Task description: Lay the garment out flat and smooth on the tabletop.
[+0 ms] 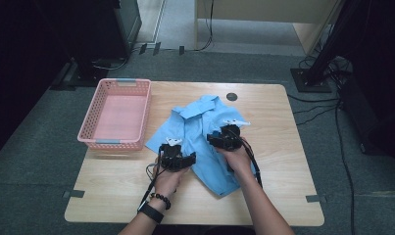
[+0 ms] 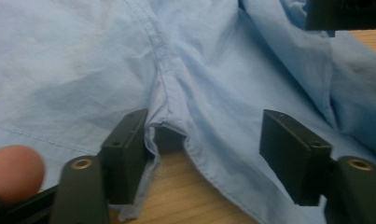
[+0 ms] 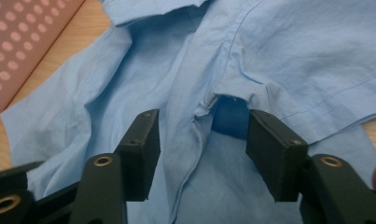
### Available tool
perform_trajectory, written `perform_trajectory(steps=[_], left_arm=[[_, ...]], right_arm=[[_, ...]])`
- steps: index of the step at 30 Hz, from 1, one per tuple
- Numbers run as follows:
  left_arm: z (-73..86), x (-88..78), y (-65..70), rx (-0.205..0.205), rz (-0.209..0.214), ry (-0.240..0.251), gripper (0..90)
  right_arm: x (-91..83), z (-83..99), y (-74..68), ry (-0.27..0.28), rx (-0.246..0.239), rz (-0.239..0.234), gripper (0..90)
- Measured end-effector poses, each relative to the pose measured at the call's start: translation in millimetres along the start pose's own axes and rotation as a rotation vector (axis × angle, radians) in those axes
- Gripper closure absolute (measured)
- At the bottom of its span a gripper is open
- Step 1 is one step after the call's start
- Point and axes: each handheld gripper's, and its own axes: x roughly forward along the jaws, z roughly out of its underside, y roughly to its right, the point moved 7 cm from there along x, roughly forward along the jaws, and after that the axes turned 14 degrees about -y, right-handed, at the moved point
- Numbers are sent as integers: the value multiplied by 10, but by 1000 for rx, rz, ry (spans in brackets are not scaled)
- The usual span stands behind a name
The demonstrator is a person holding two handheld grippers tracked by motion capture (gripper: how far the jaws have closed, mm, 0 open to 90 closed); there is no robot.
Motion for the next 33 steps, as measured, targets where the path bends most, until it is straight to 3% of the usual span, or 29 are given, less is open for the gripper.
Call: perform_trajectory(steps=[4,6,8,10,12,18,23,24,26,33], left_arm=[[-14,21,3,-8,-7,9,470],[-13,26,6,5,-8,16,589],[-7,31,18,27,19,20,772],[-6,33,18,45,45,11,855],[-8,23,2,56,49,9,876],[-23,-67,-95,79,42,15,886],[-33,-122,-199,98,13,14,886],[-38,-145,-277,98,2,10,886],[-41,-165,-345,102,-11,9,886],[-41,-221,-536,111,-40,-1,886]], right_arm=[[101,-13,26,-30,39,0,534],[135,-9,23,-41,34,5,616],[140,-8,25,-39,6,16,727],[137,-6,38,-45,-12,23,828],[111,-13,73,-38,-24,36,900],[-26,-53,187,-10,-25,39,900],[-162,-72,307,8,-24,72,900],[-193,-73,333,9,-24,81,900],[-326,-79,462,29,-21,103,900],[-536,-33,751,43,-9,149,900]])
